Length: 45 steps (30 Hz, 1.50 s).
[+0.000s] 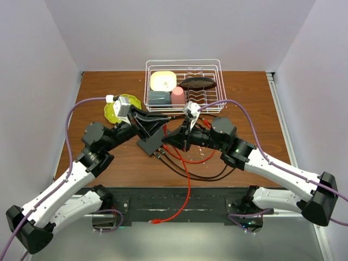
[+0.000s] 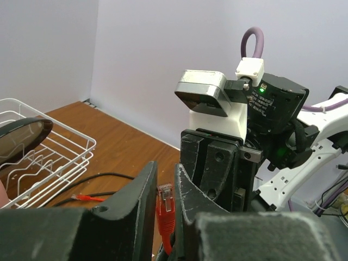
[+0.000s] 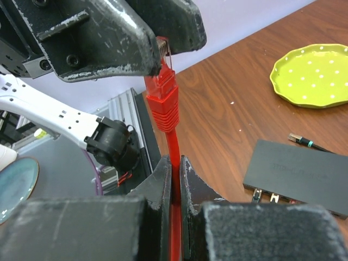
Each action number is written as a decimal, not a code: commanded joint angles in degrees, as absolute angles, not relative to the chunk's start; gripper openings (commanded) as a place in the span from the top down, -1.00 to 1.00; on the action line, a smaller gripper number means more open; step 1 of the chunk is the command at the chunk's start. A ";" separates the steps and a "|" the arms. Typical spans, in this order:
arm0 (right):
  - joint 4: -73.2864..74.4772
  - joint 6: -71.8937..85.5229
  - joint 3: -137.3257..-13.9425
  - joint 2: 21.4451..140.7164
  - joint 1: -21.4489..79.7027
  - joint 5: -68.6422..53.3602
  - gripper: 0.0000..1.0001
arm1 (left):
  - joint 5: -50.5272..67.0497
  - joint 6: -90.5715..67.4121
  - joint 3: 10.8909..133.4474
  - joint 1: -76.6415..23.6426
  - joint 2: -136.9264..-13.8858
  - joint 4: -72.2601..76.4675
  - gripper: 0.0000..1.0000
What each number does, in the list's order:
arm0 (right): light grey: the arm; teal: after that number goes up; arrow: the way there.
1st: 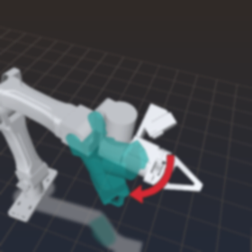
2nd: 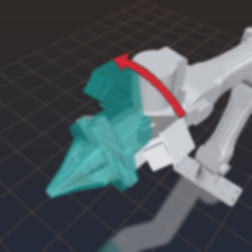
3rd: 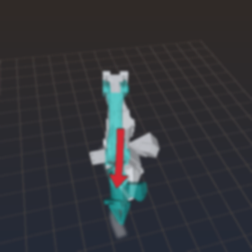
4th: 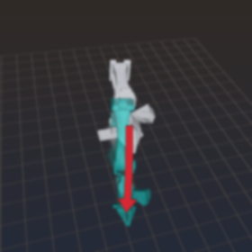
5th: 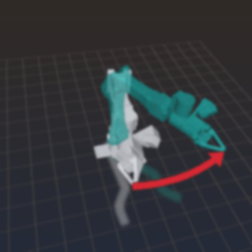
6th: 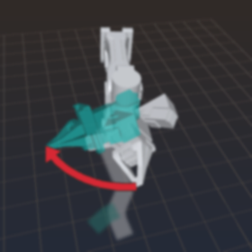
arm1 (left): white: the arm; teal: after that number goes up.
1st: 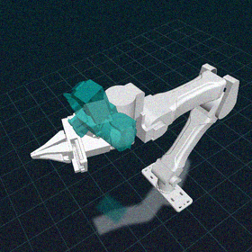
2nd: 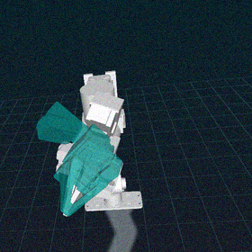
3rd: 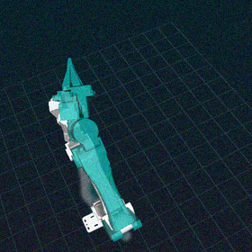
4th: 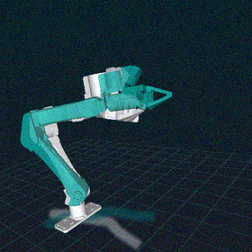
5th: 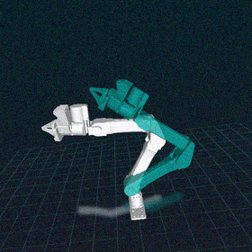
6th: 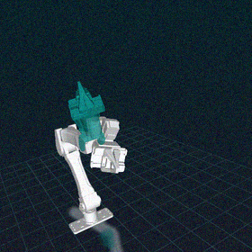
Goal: Insert the plug into the switch port
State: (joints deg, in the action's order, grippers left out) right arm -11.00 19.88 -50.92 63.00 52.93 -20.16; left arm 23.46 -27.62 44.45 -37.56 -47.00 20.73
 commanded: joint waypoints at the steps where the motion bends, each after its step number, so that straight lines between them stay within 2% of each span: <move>1: -11.08 18.90 -53.44 62.14 53.26 -21.27 1.00 | 26.72 -27.60 45.44 -37.62 -46.94 24.43 1.00; 2: -11.07 18.90 -53.44 61.88 53.26 -21.10 1.00 | 26.37 -27.34 45.70 -37.62 -46.85 23.39 1.00; 3: -10.90 18.81 -53.52 61.53 53.26 -20.75 1.00 | 25.67 -26.99 45.88 -37.62 -46.76 22.60 0.56; 4: -10.81 18.72 -53.53 61.26 53.26 -20.57 1.00 | 24.27 -26.81 46.05 -37.70 -46.41 21.89 0.35; 5: -10.72 18.55 -53.53 61.09 53.26 -20.31 1.00 | 23.82 -26.46 46.05 -37.71 -46.23 21.10 -0.06; 6: -10.46 18.54 -53.61 60.91 53.26 -20.22 1.00 | 23.21 -26.28 46.14 -37.71 -45.88 20.75 -0.15; 9: -10.02 18.28 -53.79 60.73 53.26 -20.21 1.00 | 22.15 -25.84 46.49 -37.62 -45.88 19.60 -0.22; 10: -10.02 18.28 -53.79 60.73 53.26 -20.30 1.00 | 21.97 -25.49 46.41 -37.70 -46.05 19.16 -0.21; 14: -10.02 18.19 -53.88 60.64 53.26 -20.74 1.00 | 23.11 -25.40 46.49 -37.70 -47.02 19.60 0.16; 16: -9.93 18.19 -53.96 60.65 53.26 -20.92 1.00 | 24.52 -25.66 46.41 -37.62 -47.81 20.21 0.25; 19: -9.41 18.02 -54.49 60.99 53.26 -21.01 1.00 | 25.93 -26.10 46.58 -37.62 -48.78 21.00 0.64; 20: -8.97 18.02 -54.67 60.91 53.26 -20.74 1.00 | 26.01 -26.28 46.50 -37.62 -48.78 21.27 0.98; 22: -8.88 18.10 -54.76 60.73 53.26 -20.04 0.97 | 25.32 -27.07 46.58 -37.62 -48.34 21.53 1.00; 23: -8.79 18.28 -54.84 60.30 53.17 -17.69 0.79 | 24.62 -27.59 46.50 -37.62 -47.99 21.62 1.00; 24: -8.44 18.63 -54.93 60.12 53.26 -16.54 0.46 | 21.74 -28.21 46.32 -37.62 -47.03 21.62 1.00; 25: -8.35 18.89 -54.93 59.77 53.26 -15.39 0.24 | 19.53 -29.69 46.06 -37.62 -46.59 20.84 1.00; 27: -9.75 19.94 -54.23 58.36 53.26 -11.35 -0.07 | 12.35 -32.24 46.32 -37.62 -45.36 18.91 1.00; 28: -10.63 20.30 -53.88 58.10 53.44 -9.95 -0.32 | 9.96 -32.86 46.67 -37.70 -45.00 16.55 1.00; 30: -11.77 21.00 -53.61 57.83 53.79 -5.47 -0.44 | 4.95 -34.88 46.67 -37.71 -43.86 14.16 1.00; 35: -14.23 19.87 -55.45 60.55 56.60 -0.27 -0.48 | -1.39 -36.74 45.88 -37.62 -42.54 11.78 1.00; 41: -17.13 17.84 -59.76 67.93 59.76 1.76 -0.44 | -1.67 -37.71 45.53 -37.62 -43.06 11.95 1.00; 43: -17.84 17.84 -60.90 70.03 60.12 2.63 -0.41 | -1.23 -37.53 46.05 -37.62 -43.24 11.60 1.00; 45: -18.02 18.10 -61.69 71.19 60.21 4.04 -0.29 | -1.14 -37.62 45.88 -37.62 -43.16 11.69 1.00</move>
